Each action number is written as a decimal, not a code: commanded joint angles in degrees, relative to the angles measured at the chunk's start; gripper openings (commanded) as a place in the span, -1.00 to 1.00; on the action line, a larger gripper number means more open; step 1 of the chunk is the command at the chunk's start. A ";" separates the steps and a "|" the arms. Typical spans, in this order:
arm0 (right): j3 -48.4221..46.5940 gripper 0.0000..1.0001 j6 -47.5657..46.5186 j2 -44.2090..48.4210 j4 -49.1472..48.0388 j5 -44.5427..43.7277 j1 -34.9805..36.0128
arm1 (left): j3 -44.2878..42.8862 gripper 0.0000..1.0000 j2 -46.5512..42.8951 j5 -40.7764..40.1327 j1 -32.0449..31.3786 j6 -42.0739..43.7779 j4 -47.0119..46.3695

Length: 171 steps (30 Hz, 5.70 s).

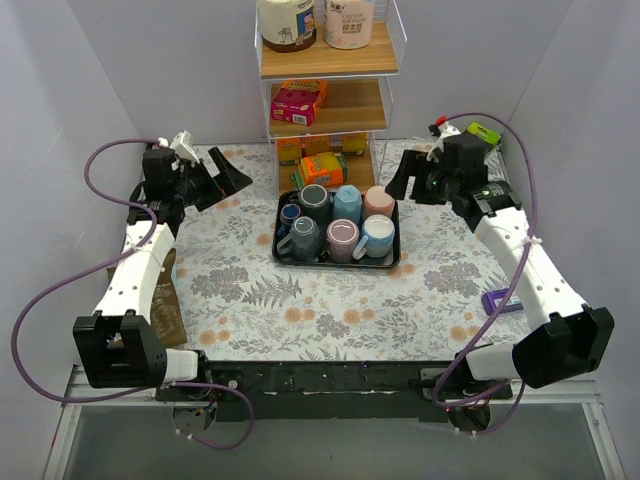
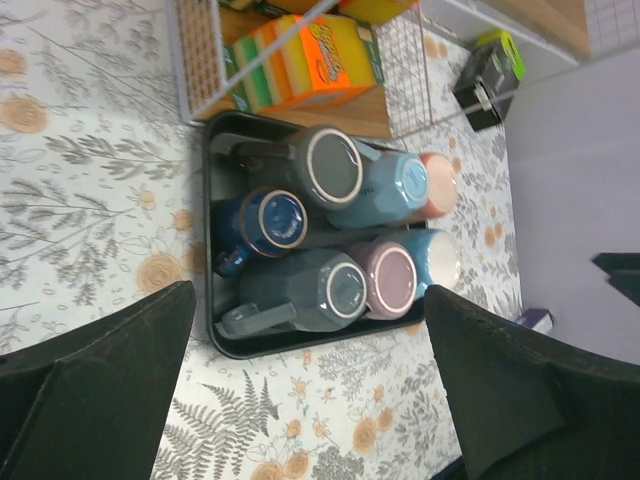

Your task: Turn the mug right side up

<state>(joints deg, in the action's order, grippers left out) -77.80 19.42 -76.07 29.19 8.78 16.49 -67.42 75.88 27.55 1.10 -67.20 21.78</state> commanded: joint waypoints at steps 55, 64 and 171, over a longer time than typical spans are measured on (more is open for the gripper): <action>5.82 0.14 52.31 -23.42 9.66 -41.03 21.74 | 0.88 0.96 -5.21 -3.12 -5.85 -10.85 -2.27; 5.03 -0.35 43.60 -25.35 7.64 -41.73 21.74 | 1.94 0.96 -5.48 -2.85 -5.85 -10.94 -2.53; 16.36 -0.97 36.31 12.70 -52.83 23.57 9.88 | 9.41 -1.00 7.18 17.01 -32.92 -57.70 -79.09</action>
<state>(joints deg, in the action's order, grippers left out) -61.36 57.01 -63.59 -15.97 29.89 26.65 -57.58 84.42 43.64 -31.68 -115.83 -55.61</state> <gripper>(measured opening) 0.233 0.134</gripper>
